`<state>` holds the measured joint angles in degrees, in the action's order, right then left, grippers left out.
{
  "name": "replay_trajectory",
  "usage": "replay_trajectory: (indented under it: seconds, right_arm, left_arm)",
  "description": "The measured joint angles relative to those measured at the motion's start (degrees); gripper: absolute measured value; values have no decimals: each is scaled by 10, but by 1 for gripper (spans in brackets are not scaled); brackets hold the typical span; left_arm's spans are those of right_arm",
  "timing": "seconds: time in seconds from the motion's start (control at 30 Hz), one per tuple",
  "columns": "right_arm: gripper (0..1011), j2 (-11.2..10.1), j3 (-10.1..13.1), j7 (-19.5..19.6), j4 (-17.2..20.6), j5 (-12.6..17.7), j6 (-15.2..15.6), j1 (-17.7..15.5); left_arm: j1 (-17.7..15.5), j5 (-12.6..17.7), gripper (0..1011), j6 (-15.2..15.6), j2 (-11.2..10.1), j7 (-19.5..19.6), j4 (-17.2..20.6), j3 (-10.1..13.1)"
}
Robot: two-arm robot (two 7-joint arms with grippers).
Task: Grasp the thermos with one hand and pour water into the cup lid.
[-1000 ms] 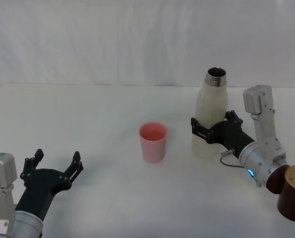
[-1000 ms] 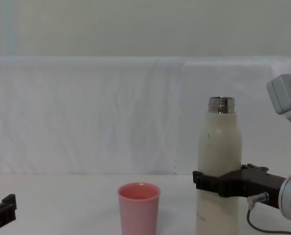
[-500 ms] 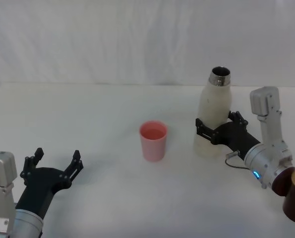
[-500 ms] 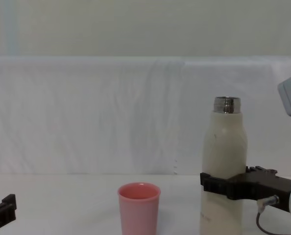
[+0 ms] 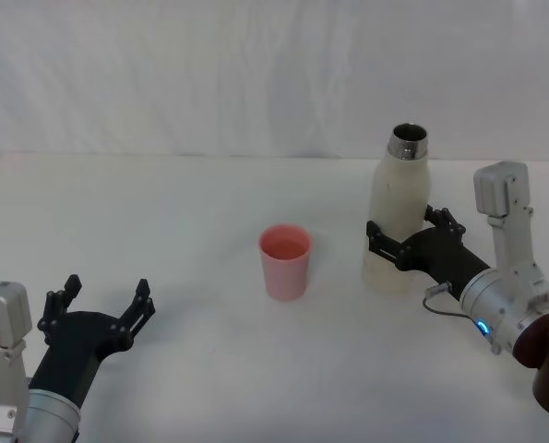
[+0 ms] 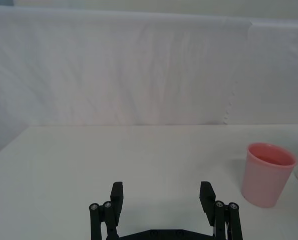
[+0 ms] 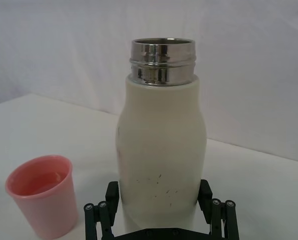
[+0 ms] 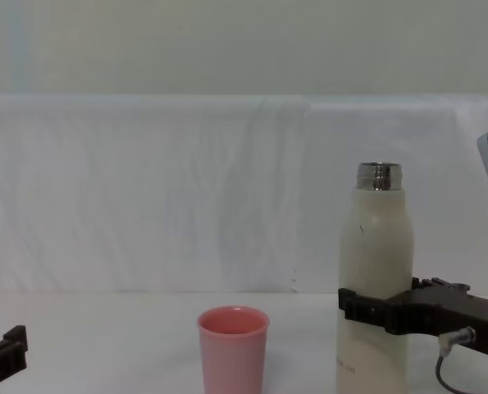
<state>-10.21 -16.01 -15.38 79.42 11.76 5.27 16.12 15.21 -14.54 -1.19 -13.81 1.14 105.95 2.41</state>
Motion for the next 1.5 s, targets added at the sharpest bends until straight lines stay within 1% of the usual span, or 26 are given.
replay_trajectory:
  seconds: [0.43, 0.87, 1.23, 1.33, 1.5]
  right_arm:
    - [1001, -12, 0, 5, 21, 2, 0, -19]
    - [1001, -24, 12, 8, 52, 7, -3, -48]
    - [1001, -41, 25, 5, 103, 25, -2, -92]
    - [1001, -48, 29, 2, 123, 32, -4, -112]
    - [1001, -58, 29, -4, 144, 38, -11, -135]
  left_arm:
    - [0, 0, 1001, 0, 0, 0, 0, 0]
    - [0, 0, 1001, 0, 0, 0, 0, 0]
    - [0, 0, 1001, 0, 0, 0, 0, 0]
    - [0, 0, 1001, 0, 0, 0, 0, 0]
    - [0, 0, 1001, 0, 0, 0, 0, 0]
